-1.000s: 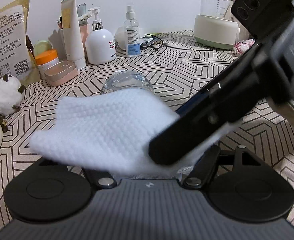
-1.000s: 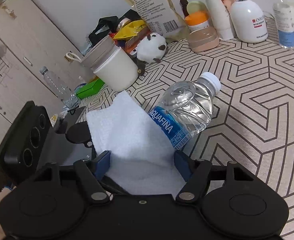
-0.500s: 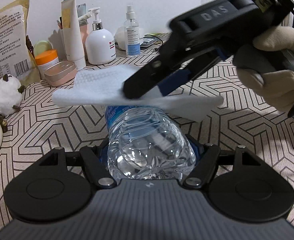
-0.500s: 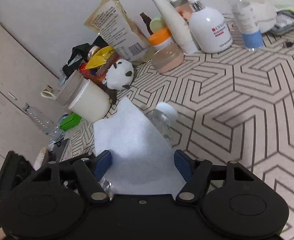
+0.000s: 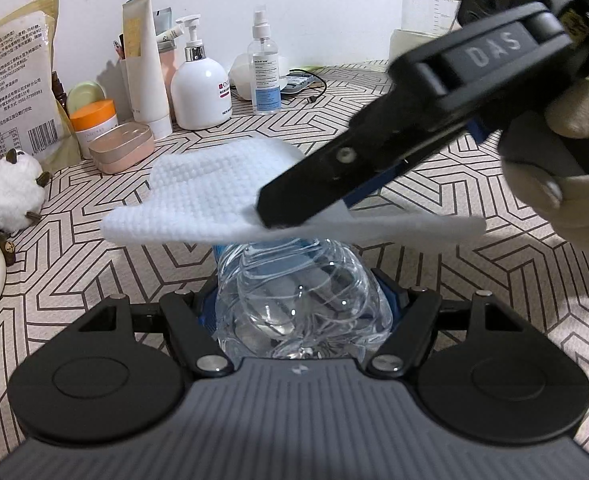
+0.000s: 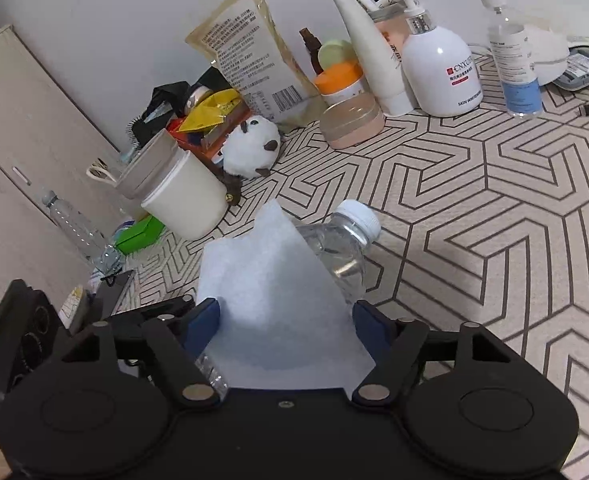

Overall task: Clean container
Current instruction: 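Rub the wipe across the bottle body with the right gripper, then sweep the wipe over the bottle base with the right gripper while the left gripper holds it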

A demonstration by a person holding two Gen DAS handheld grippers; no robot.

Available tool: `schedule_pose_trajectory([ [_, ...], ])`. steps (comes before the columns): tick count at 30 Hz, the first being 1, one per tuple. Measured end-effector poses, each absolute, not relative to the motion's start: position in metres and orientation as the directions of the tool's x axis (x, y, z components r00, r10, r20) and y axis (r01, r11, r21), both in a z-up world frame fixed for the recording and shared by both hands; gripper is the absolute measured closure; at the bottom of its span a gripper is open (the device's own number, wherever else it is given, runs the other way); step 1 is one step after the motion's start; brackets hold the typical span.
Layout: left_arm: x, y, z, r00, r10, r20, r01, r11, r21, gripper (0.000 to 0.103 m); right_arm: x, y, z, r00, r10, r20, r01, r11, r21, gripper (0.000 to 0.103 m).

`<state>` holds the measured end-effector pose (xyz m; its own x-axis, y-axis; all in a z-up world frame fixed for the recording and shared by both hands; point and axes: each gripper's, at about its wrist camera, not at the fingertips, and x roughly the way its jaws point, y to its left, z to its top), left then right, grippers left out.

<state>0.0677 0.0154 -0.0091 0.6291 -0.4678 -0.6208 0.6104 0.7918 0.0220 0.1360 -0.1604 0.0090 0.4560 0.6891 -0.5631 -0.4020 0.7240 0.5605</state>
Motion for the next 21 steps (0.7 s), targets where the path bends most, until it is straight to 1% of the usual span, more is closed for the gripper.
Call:
schedule_pose_trajectory([
  [2, 0.068, 0.016, -0.009, 0.629, -0.468, -0.621, 0.611, 0.791, 0.022, 0.031, 0.131, -0.164, 0.007, 0.458, 0.704, -0.543, -0.398, 0.708, 0.583, 0.037],
  [3, 0.068, 0.016, -0.009, 0.629, -0.468, -0.621, 0.611, 0.791, 0.022, 0.031, 0.128, -0.166, 0.007, 0.461, 0.708, -0.535, -0.402, 0.704, 0.586, 0.038],
  [4, 0.068, 0.016, -0.009, 0.629, -0.469, -0.621, 0.612, 0.791, 0.022, 0.031, 0.126, -0.168, 0.007, 0.462, 0.712, -0.529, -0.405, 0.7, 0.588, 0.042],
  [5, 0.068, 0.016, -0.009, 0.628, -0.469, -0.621, 0.612, 0.791, 0.023, 0.031, 0.124, -0.169, 0.008, 0.46, 0.717, -0.523, -0.407, 0.694, 0.594, 0.049],
  [7, 0.068, 0.016, -0.009, 0.629, -0.468, -0.621, 0.612, 0.791, 0.023, 0.031, 0.119, -0.17, 0.01, 0.458, 0.725, -0.514, -0.422, 0.686, 0.592, 0.058],
  [8, 0.067, 0.016, -0.009, 0.629, -0.468, -0.621, 0.612, 0.791, 0.023, 0.031, 0.116, -0.169, 0.012, 0.461, 0.724, -0.513, -0.436, 0.689, 0.579, 0.062],
  [10, 0.067, 0.016, -0.009, 0.629, -0.468, -0.621, 0.612, 0.791, 0.023, 0.031, 0.109, -0.165, 0.017, 0.47, 0.712, -0.521, -0.461, 0.702, 0.543, 0.077],
  [11, 0.067, 0.016, -0.009, 0.629, -0.469, -0.621, 0.612, 0.791, 0.022, 0.031, 0.106, -0.162, 0.019, 0.476, 0.702, -0.53, -0.47, 0.713, 0.521, 0.081],
  [13, 0.066, 0.017, -0.009, 0.628, -0.469, -0.621, 0.612, 0.791, 0.022, 0.031, 0.101, -0.158, 0.023, 0.487, 0.681, -0.546, -0.484, 0.731, 0.481, 0.082],
  [16, 0.067, 0.017, -0.009, 0.628, -0.469, -0.621, 0.61, 0.792, 0.019, 0.031, 0.1, -0.154, 0.027, 0.495, 0.665, -0.559, -0.493, 0.745, 0.45, 0.08],
  [19, 0.068, 0.016, -0.008, 0.628, -0.468, -0.622, 0.609, 0.793, 0.017, 0.031, 0.108, -0.155, 0.027, 0.485, 0.672, -0.56, -0.483, 0.739, 0.469, 0.075],
  [20, 0.069, 0.016, -0.008, 0.627, -0.468, -0.622, 0.609, 0.793, 0.017, 0.031, 0.11, -0.155, 0.027, 0.485, 0.67, -0.562, -0.48, 0.741, 0.469, 0.07],
  [21, 0.069, 0.016, -0.008, 0.627, -0.468, -0.622, 0.609, 0.793, 0.017, 0.031, 0.113, -0.156, 0.026, 0.485, 0.669, -0.564, -0.476, 0.743, 0.471, 0.067],
])
